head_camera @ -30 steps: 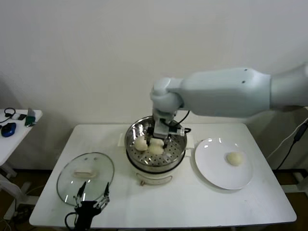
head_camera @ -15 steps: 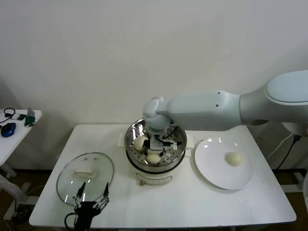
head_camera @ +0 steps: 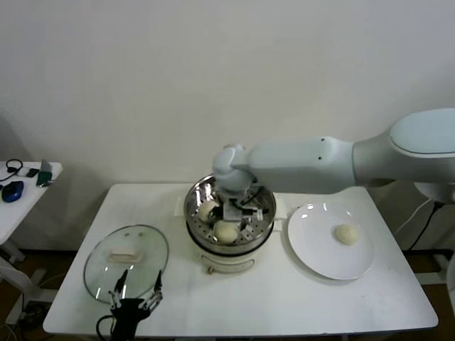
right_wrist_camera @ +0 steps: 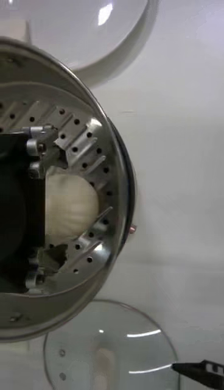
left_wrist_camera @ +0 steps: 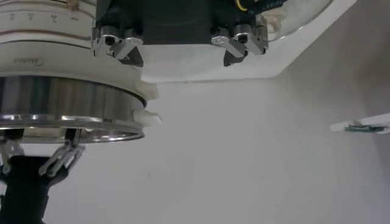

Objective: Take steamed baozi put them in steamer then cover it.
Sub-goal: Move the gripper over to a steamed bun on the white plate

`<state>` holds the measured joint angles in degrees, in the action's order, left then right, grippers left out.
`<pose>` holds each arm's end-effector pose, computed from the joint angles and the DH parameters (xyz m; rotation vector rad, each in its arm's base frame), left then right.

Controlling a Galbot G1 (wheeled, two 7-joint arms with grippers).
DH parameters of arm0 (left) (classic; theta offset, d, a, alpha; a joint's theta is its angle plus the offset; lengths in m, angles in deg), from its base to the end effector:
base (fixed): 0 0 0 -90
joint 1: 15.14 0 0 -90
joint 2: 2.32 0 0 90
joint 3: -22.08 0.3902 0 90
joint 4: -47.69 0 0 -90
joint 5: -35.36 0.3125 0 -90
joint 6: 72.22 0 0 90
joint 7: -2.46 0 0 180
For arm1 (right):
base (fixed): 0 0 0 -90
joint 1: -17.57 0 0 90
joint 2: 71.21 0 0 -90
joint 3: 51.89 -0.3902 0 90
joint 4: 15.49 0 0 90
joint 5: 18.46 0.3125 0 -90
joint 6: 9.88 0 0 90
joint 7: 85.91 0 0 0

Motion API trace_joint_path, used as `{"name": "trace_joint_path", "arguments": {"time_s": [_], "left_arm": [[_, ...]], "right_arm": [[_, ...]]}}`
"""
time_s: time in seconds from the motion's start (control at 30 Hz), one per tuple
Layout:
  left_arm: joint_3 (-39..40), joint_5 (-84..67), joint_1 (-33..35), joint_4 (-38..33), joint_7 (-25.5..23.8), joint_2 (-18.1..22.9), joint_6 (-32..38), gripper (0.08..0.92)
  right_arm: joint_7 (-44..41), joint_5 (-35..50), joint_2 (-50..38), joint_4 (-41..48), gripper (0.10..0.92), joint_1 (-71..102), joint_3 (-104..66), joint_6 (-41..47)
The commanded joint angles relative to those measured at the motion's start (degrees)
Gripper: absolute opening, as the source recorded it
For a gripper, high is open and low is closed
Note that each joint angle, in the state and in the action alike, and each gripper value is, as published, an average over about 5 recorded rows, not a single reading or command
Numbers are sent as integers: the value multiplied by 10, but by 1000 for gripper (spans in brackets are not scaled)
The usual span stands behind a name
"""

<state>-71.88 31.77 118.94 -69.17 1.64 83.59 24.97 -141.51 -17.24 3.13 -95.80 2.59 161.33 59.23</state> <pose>0.0280 0.0370 -0.3709 0.0113 -2.9692 -0.0543 0.5227 0.1286 -0.0348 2.0303 -0.1905 2.3369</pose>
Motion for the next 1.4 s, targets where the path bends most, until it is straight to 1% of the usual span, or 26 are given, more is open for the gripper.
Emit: {"name": "trace_joint_path", "arguments": {"time_s": [0.03,0.1,0.13,0.23,0.33,0.4,0.57,0.73,0.97,1.13,1.4], "left_arm": [[1,0,0,-1,-1,0,1,823],[1,0,-2,-1,-1,0,0,823],[1,0,-3,-2,-1,0,0,823],[1,-1,-7,-4,-2,-1,-1,823],[1,-2,-9,-4,-3,0,-1,823],[2,-2,-9,-4,-3,1,0,823],[2,0,-4,-3,-4,3,4,823],[-2,4,3,-3,-4,6,5,823],[-3,13,9,3,-4,12,6,823],[-3,16,8,7,-4,14,5,823],[-1,20,8,11,-4,14,5,823]], "right_arm": [[-64,196,-113,22,822,-153,87,42],[-76,272,-159,28,823,-197,137,92],[-79,296,-182,29,823,-212,159,114],[-80,325,-250,30,823,-228,216,168],[-72,312,-322,38,823,-197,237,208],[-61,286,-359,48,823,-152,223,224],[-33,197,-409,88,823,-11,120,254],[-30,136,-404,155,823,141,-11,250],[-24,70,-352,267,823,285,-143,212],[-21,56,-310,325,823,329,-186,197],[-11,50,-272,374,823,358,-220,188]]}}
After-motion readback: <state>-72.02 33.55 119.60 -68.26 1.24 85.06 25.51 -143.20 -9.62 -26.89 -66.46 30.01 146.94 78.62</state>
